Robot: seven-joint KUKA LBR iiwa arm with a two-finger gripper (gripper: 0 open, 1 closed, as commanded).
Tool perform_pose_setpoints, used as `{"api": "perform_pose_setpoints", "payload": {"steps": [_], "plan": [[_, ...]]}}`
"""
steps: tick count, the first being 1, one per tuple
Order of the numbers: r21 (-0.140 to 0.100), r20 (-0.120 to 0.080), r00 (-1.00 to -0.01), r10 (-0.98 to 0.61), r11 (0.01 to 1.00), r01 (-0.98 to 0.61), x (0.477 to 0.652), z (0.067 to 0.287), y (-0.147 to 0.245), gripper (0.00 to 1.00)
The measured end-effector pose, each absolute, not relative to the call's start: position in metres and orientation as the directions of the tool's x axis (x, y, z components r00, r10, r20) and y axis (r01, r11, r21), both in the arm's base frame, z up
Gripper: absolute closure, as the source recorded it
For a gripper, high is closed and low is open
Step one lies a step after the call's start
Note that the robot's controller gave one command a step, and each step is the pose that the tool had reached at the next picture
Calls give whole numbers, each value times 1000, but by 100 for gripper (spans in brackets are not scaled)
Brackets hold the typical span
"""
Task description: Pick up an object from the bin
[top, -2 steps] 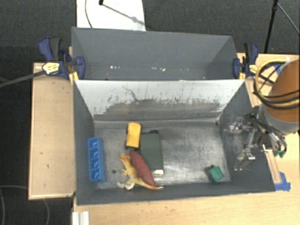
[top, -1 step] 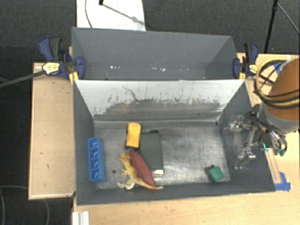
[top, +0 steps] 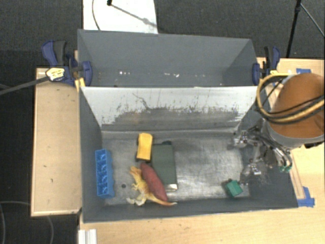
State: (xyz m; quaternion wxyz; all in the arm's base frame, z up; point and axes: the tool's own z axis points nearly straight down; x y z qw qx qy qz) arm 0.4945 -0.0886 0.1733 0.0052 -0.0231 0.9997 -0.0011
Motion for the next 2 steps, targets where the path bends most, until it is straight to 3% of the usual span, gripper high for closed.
{"api": "perform_pose_setpoints", "payload": {"steps": [1,2], "plan": [[-1,-8,-999,-52,999,-52,494,112,-87,0],[1,-1,-997,-83,997,-83,499,70,-95,0]]}}
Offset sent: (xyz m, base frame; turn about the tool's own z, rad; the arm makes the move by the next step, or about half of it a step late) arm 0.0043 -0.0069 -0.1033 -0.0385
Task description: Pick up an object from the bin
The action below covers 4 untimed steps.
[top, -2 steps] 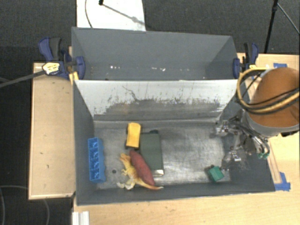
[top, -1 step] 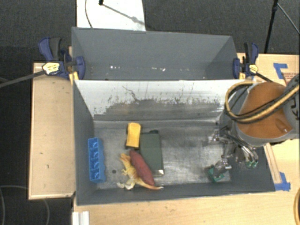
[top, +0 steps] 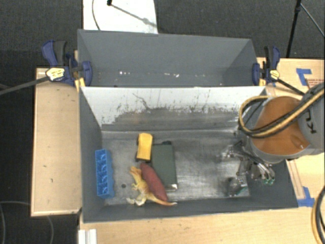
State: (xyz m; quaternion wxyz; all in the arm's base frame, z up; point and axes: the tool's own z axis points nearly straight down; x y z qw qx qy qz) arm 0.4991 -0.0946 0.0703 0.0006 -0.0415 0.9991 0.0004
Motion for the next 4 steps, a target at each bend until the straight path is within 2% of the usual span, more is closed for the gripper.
{"api": "perform_pose_setpoints", "payload": {"steps": [1,2,3,4], "plan": [[1,-6,-972,-234,972,-234,492,72,-117,0],[-2,-5,-845,-535,845,-535,505,72,-136,0],[1,-1,-719,-695,719,-695,504,75,-145,100],[1,-1,-719,-695,719,-695,504,75,-145,100]]}}
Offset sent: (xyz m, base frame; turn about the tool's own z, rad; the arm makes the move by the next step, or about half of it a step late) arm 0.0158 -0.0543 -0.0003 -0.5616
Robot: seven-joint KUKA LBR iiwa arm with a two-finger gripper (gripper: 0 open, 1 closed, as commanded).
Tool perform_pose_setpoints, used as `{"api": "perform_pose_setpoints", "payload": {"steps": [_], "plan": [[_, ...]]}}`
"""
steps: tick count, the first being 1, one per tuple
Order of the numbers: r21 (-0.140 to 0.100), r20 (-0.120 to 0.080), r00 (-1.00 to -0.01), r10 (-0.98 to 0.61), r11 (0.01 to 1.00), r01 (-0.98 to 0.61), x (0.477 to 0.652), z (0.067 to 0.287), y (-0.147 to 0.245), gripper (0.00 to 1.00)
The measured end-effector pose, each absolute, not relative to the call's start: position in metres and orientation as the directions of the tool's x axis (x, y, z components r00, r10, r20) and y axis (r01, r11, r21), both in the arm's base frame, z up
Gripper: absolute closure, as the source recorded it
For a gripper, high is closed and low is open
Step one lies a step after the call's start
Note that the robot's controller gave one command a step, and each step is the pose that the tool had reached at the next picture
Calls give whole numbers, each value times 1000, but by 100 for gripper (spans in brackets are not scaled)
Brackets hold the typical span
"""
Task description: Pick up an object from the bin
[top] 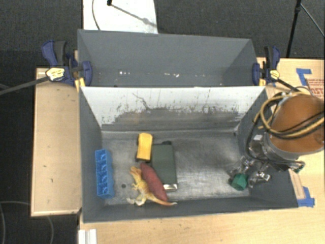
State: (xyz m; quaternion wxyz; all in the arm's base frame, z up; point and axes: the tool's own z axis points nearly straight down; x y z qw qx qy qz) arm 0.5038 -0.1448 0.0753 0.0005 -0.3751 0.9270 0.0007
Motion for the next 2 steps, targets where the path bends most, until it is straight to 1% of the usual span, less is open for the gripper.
{"api": "perform_pose_setpoints", "payload": {"steps": [1,2], "plan": [[-1,-3,-717,-697,717,-697,532,204,-149,100],[-1,-3,-717,-697,717,-697,532,203,-149,100]]}}
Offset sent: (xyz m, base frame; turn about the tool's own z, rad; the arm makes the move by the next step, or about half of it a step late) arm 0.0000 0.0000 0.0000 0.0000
